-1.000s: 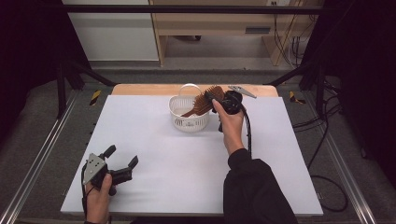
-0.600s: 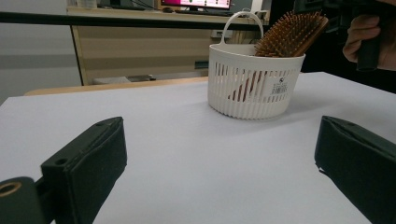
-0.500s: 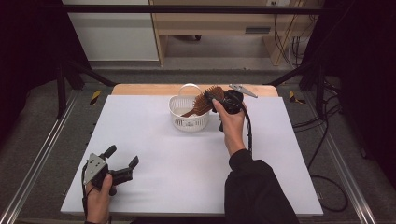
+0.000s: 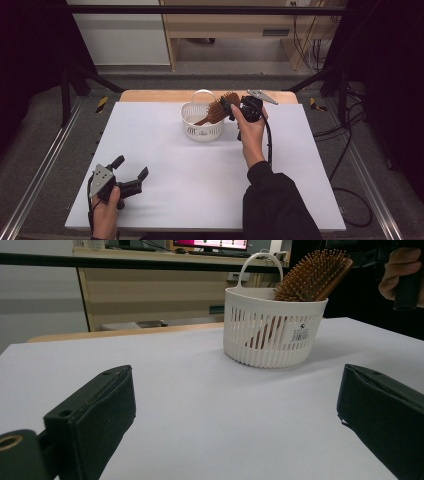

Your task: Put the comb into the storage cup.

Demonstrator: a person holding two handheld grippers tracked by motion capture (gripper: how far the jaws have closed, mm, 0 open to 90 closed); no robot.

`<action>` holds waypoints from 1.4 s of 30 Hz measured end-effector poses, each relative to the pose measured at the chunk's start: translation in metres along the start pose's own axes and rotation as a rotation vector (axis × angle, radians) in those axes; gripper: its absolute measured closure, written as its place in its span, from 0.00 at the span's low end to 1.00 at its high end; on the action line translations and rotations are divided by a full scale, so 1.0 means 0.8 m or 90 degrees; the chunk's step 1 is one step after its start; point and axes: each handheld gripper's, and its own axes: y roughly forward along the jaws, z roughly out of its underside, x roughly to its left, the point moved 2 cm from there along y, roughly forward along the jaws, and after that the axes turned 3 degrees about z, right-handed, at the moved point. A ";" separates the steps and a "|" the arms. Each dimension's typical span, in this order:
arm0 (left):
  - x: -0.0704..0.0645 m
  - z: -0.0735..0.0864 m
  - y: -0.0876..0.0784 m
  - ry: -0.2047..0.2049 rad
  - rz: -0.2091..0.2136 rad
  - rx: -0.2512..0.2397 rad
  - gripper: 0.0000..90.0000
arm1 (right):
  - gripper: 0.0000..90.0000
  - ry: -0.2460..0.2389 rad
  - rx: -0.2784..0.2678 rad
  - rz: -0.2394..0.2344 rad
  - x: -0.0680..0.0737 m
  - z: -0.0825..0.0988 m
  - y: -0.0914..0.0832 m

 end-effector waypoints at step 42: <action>0.003 -0.002 -0.006 -0.003 -0.011 -0.009 0.01 | 0.06 -0.097 -0.013 0.031 -0.010 -0.037 -0.057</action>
